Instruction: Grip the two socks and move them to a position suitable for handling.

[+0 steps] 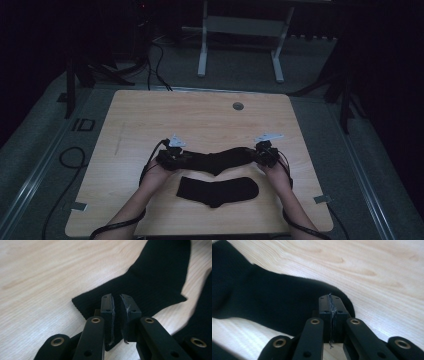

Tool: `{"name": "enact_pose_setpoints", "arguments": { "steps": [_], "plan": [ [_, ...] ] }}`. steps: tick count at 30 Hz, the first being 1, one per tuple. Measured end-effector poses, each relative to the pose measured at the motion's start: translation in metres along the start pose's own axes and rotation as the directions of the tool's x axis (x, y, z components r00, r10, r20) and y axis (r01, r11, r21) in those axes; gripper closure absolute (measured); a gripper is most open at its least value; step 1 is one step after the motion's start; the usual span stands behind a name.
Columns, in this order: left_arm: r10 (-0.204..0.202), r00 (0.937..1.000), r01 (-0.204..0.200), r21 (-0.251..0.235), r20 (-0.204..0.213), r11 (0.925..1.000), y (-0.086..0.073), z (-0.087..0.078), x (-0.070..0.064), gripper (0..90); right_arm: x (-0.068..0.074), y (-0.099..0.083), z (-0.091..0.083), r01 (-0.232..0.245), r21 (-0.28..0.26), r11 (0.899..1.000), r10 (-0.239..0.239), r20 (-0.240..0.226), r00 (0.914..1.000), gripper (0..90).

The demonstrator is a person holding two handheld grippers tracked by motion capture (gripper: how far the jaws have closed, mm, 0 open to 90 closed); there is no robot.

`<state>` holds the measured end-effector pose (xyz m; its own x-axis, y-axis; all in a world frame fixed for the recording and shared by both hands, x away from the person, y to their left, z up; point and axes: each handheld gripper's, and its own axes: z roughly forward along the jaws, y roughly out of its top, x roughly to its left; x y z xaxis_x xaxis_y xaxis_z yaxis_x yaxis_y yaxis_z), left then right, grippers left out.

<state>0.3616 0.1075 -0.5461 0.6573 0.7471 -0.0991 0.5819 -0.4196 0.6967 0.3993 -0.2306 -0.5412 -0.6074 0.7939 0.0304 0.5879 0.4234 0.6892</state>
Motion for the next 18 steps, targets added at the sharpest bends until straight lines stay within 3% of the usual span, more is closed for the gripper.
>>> {"name": "enact_pose_setpoints", "arguments": {
  "steps": [4,6,10,13,18],
  "plan": [
    [0.009,0.9999,-0.009,0.025,-0.009,0.9996,-0.003,0.007,0.000,81.3,0.001,-0.008,0.009,-0.014,0.021,1.000,0.014,0.007,0.9999,87.3],
    [0.019,0.9995,-0.018,0.044,-0.027,0.9989,-0.007,0.009,0.000,81.3,0.002,-0.014,0.009,-0.019,0.002,1.000,0.019,0.000,0.9998,87.2],
    [0.011,0.9994,-0.010,0.031,-0.034,0.9995,-0.012,0.006,0.001,81.4,0.003,-0.021,0.004,-0.047,-0.002,0.999,0.047,-0.024,0.9986,87.2],
    [0.017,0.9994,-0.016,0.028,-0.030,0.9995,-0.014,0.005,0.001,81.3,0.008,-0.025,0.000,-0.026,-0.004,1.000,0.026,-0.026,0.9993,86.4],
    [0.022,0.9990,-0.020,0.040,-0.039,0.9990,-0.012,0.006,-0.001,81.2,0.009,-0.024,0.001,-0.032,-0.004,0.999,0.032,-0.026,0.9992,86.3]
  ]
}}
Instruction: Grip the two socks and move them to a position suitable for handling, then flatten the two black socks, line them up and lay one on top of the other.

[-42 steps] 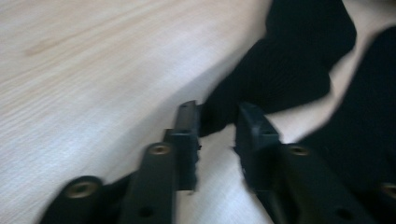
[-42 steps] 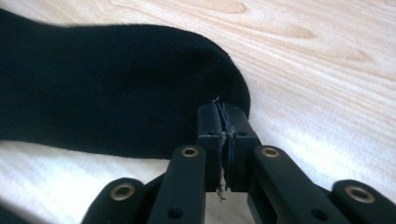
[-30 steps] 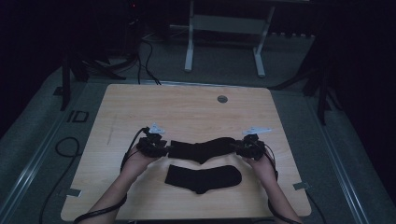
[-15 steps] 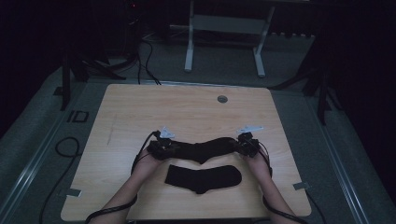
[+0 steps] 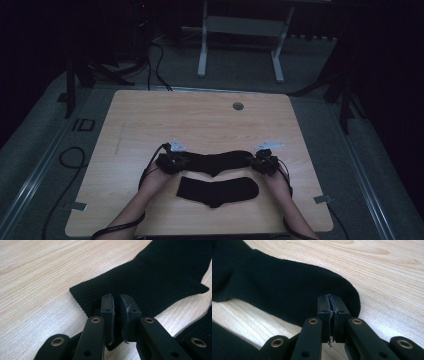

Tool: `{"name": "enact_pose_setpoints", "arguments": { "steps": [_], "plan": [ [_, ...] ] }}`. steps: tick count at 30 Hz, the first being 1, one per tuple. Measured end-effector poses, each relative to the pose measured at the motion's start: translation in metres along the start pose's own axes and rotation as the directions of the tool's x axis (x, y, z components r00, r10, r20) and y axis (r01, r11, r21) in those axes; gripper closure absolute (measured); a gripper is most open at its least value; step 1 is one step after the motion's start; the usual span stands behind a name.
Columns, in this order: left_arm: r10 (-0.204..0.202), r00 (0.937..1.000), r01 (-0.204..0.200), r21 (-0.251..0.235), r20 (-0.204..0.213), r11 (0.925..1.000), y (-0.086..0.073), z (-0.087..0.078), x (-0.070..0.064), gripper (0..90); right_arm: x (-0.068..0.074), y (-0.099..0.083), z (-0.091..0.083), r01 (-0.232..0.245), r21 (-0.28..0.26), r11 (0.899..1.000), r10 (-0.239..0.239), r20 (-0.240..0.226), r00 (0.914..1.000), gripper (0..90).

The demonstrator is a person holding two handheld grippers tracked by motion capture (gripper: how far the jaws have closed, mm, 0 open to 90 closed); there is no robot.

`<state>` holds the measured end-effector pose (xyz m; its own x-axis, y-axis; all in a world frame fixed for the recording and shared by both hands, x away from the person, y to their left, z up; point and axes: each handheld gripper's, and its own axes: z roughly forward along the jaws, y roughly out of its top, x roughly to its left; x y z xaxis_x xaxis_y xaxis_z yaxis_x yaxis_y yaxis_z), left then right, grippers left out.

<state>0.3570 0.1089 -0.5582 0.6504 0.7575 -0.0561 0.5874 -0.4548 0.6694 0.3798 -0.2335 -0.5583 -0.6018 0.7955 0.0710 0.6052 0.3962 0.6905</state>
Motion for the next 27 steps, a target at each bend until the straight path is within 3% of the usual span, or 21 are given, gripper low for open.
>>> {"name": "enact_pose_setpoints", "arguments": {
  "steps": [3,6,9,12,14,18,27],
  "plan": [
    [-0.003,0.9999,0.003,-0.002,0.015,1.0000,0.001,-0.001,0.001,79.1,0.001,0.002,0.001,0.005,0.004,1.000,-0.005,0.000,1.0000,81.8],
    [-0.007,0.9998,0.008,-0.026,0.020,0.9996,0.002,-0.005,0.002,65.9,0.003,0.004,-0.001,0.006,0.002,1.000,-0.006,-0.014,0.9999,73.4],
    [-0.020,0.9994,0.022,-0.053,0.027,0.9984,0.002,-0.013,0.002,59.1,0.004,0.008,-0.006,0.012,-0.010,1.000,-0.012,-0.027,0.9996,59.4],
    [-0.002,0.9995,0.004,-0.067,0.030,0.9978,0.003,-0.024,-0.002,55.3,0.007,0.012,-0.014,0.040,-0.027,0.999,-0.040,-0.025,0.9989,57.1],
    [-0.004,0.9995,0.006,-0.077,0.032,0.9970,0.002,-0.032,-0.005,48.9,0.008,0.014,-0.021,0.040,-0.040,0.998,-0.042,-0.049,0.9979,48.6],
    [-0.013,0.9984,0.018,-0.079,0.054,0.9967,-0.003,-0.046,-0.009,38.7,0.012,0.013,-0.035,0.037,-0.050,0.998,-0.040,-0.075,0.9964,42.9],
    [-0.020,0.9964,0.025,-0.066,0.082,0.9975,-0.023,-0.063,-0.023,35.4,0.021,-0.010,-0.064,0.035,-0.042,0.998,-0.039,-0.097,0.9945,40.4]
  ]
}}
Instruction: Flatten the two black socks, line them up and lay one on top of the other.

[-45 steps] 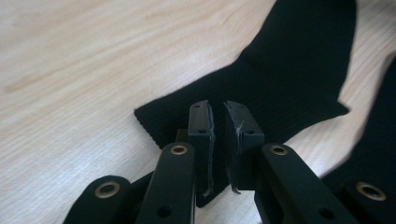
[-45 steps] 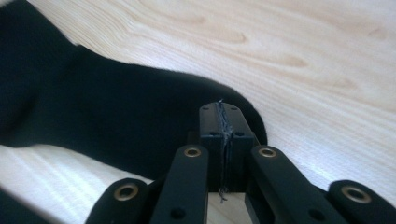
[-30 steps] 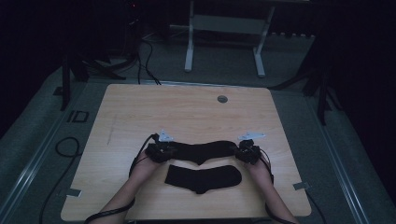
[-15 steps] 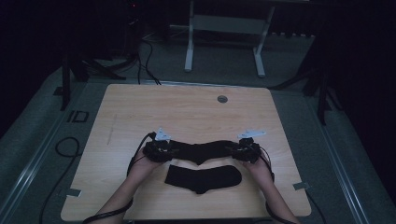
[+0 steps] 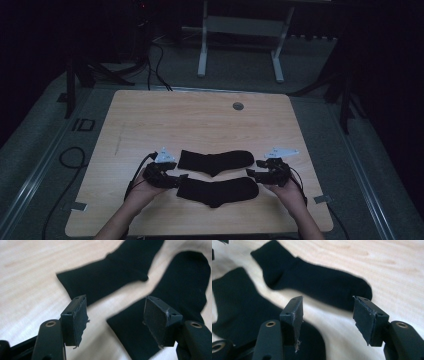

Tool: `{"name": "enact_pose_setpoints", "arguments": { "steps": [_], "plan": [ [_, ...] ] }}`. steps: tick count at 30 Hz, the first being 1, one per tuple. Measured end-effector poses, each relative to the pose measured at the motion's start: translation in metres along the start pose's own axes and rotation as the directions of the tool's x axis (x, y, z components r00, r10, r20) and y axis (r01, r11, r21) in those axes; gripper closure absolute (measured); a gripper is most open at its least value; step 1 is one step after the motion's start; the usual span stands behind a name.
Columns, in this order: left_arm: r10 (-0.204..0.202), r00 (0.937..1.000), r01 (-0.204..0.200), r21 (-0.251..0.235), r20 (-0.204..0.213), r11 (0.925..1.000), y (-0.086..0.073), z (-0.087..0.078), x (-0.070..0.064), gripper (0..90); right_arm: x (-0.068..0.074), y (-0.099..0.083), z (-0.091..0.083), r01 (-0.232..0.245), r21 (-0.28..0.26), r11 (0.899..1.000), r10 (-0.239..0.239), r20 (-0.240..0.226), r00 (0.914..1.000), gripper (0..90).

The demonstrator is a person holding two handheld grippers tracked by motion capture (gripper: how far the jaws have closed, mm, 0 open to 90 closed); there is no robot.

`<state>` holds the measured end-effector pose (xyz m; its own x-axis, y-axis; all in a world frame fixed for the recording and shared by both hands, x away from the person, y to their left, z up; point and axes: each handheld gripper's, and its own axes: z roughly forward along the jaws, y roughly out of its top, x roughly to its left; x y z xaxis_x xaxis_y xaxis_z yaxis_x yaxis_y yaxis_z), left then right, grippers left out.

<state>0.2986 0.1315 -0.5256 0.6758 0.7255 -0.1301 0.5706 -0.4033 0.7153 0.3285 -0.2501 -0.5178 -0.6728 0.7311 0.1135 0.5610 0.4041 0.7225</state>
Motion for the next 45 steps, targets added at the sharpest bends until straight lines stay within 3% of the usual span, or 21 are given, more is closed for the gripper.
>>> {"name": "enact_pose_setpoints", "arguments": {
  "steps": [8,10,11,16,17,21,26,32,34,38,44,45],
  "plan": [
    [-0.002,0.9996,0.001,0.018,0.027,0.9998,-0.017,-0.003,-0.017,35.0,0.010,-0.027,-0.003,-0.007,0.026,1.000,0.007,-0.021,0.9998,44.6],
    [0.018,0.9997,-0.019,0.034,0.017,0.9992,-0.020,-0.001,-0.021,35.0,0.012,-0.032,0.000,-0.004,0.037,0.999,0.004,-0.013,0.9999,46.0],
    [0.008,0.9996,-0.009,0.047,0.027,0.9989,-0.024,0.002,-0.023,35.2,0.012,-0.034,0.001,-0.007,0.043,0.999,0.008,-0.018,0.9998,46.5],
    [0.010,0.9997,-0.011,0.071,0.023,0.9974,-0.029,0.010,-0.022,44.6,0.012,-0.041,0.006,-0.006,0.074,0.997,0.007,-0.004,1.0000,50.5],
    [0.008,0.9998,-0.010,0.081,0.019,0.9967,-0.030,0.013,-0.022,45.9,0.012,-0.044,0.009,0.005,0.110,0.994,-0.008,0.026,0.9996,59.5],
    [-0.003,1.0000,0.002,0.102,0.007,0.9948,-0.032,0.019,-0.020,51.0,0.015,-0.044,0.008,0.034,0.115,0.993,-0.039,0.046,0.9982,72.3],
    [-0.003,1.0000,0.004,0.093,-0.009,0.9957,-0.031,0.021,-0.021,54.6,0.019,-0.042,0.010,0.067,0.125,0.990,-0.073,0.051,0.9960,79.5],
    [0.022,0.9997,-0.021,0.085,-0.013,0.9962,-0.032,0.023,-0.027,80.8,0.020,-0.043,0.011,0.060,0.113,0.992,-0.065,0.039,0.9971,84.7],
    [0.043,0.9987,-0.040,0.085,-0.029,0.9955,-0.031,0.023,-0.031,83.2,0.021,-0.043,0.011,0.069,0.118,0.991,-0.075,0.044,0.9962,85.3],
    [0.015,0.9994,-0.014,0.053,-0.030,0.9985,-0.030,0.018,-0.030,84.5,0.023,-0.041,0.008,0.075,0.127,0.989,-0.079,0.025,0.9966,85.7],
    [-0.001,0.9994,0.001,-0.002,-0.036,1.0000,-0.018,-0.001,-0.023,84.6,0.024,-0.029,-0.004,0.077,0.079,0.994,-0.078,0.009,0.9969,85.7],
    [0.002,0.9988,-0.003,-0.020,-0.049,0.9998,-0.011,-0.008,-0.021,84.6,0.023,-0.020,-0.009,0.083,0.053,0.995,-0.084,0.010,0.9964,85.7]
  ]
}}
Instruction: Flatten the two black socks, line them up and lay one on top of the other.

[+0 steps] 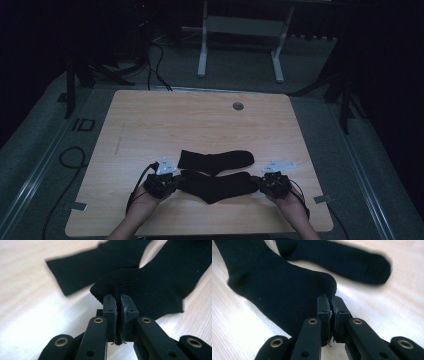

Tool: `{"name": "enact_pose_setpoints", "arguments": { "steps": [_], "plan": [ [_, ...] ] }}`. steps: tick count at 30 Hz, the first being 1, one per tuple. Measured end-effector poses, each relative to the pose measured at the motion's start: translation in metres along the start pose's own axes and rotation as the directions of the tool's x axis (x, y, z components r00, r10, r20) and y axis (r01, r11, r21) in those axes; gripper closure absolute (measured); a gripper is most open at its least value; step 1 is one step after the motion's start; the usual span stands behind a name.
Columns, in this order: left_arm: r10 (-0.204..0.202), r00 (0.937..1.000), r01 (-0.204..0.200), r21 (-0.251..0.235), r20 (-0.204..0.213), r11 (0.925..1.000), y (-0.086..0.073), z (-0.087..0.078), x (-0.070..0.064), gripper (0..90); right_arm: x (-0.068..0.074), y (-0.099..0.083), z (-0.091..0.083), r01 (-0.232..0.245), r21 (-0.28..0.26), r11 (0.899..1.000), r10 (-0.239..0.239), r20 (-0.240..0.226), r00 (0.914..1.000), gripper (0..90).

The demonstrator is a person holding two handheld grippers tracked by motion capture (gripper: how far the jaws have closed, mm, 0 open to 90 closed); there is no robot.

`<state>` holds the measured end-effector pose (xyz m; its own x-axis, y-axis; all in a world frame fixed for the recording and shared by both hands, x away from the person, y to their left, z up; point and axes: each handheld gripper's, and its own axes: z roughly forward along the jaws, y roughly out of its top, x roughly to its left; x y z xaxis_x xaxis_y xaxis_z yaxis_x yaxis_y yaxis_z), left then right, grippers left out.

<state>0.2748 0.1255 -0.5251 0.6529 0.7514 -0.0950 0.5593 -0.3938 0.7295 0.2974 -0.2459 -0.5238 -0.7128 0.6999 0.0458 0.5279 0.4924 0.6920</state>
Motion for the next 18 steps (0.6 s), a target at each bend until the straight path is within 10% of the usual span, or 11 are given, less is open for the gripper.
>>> {"name": "enact_pose_setpoints", "arguments": {
  "steps": [10,18],
  "plan": [
    [-0.041,0.9984,0.039,-0.064,-0.040,0.9972,0.037,-0.005,0.025,84.5,-0.026,0.050,-0.008,-0.026,-0.101,0.995,0.029,0.030,0.9991,85.7],
    [-0.080,0.9962,0.079,-0.028,-0.034,0.9965,0.046,0.016,0.040,84.5,-0.050,0.063,0.021,-0.072,-0.050,0.996,0.074,0.049,0.9960,85.6]
  ]
}}
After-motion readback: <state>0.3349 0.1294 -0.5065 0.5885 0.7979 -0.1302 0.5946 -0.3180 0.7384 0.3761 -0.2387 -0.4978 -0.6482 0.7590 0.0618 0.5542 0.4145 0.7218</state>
